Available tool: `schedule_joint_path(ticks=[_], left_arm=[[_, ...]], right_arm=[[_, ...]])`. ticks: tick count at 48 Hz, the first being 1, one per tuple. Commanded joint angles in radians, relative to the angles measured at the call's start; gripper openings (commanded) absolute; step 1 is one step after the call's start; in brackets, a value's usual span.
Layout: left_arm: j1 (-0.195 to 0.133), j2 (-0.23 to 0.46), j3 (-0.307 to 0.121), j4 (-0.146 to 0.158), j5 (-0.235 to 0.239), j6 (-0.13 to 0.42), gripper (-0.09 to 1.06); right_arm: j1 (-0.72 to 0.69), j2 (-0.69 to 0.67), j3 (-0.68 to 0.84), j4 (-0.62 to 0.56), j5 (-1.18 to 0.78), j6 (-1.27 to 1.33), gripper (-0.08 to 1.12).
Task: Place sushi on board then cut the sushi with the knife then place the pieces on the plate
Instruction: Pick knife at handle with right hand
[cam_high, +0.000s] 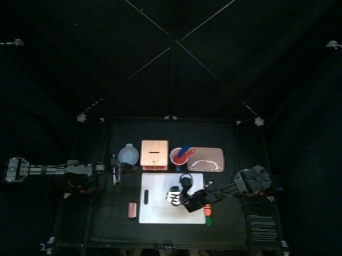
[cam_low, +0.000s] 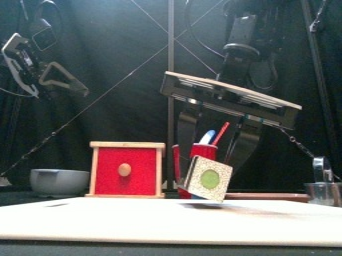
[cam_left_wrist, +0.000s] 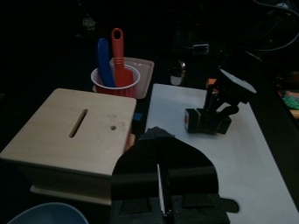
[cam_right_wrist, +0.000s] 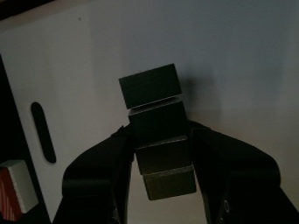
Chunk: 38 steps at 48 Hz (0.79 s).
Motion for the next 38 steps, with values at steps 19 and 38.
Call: schedule_joint_path(ticks=[19,38], left_arm=[[0.005,0.002,-0.003,0.002,-0.005,0.000,-0.02],[0.003,0.002,0.002,0.002,-0.003,0.000,-0.02]], right_arm=[[-0.002,-0.006,-0.023,-0.035,0.015,0.003,0.76],[-0.002,0.000,-0.032,-0.049,0.020,0.003,0.86]])
